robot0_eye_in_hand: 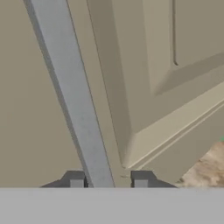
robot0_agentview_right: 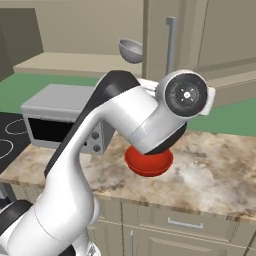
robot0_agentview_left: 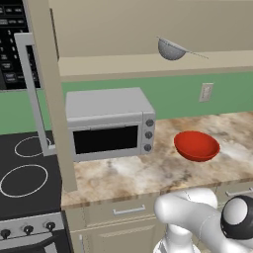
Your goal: Open the cabinet and setup a tea strainer by placing it in the bowl upright.
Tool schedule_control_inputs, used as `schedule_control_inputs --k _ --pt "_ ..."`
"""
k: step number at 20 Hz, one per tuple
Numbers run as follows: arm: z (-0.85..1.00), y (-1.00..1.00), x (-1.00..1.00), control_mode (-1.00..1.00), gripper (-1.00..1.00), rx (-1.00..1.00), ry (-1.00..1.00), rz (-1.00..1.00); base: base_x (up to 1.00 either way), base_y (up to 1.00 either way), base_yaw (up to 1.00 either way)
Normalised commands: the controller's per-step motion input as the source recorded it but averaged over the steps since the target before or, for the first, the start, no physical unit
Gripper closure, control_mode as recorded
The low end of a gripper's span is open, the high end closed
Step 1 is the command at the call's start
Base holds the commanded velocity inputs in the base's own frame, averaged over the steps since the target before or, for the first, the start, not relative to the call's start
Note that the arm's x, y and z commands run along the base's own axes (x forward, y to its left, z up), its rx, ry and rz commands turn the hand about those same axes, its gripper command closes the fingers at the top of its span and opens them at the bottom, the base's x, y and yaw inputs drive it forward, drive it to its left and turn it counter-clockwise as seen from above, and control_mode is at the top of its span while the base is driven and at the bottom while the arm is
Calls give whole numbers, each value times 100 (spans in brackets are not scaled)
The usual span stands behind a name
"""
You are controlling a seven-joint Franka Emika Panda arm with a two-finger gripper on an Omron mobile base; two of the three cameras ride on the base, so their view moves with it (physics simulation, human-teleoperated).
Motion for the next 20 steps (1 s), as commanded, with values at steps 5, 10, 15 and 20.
schedule_control_inputs --k 5,10,15,20 --pt "0 -18 -36 -100 -100 0 9 -4 0 0 0" --pt "0 -6 -64 -100 -100 -1 8 -13 0 0 0" --pt "7 29 -89 -100 -100 -14 5 -20 0 0 0" --pt "13 82 -94 -100 -100 -27 6 -19 0 0 0"
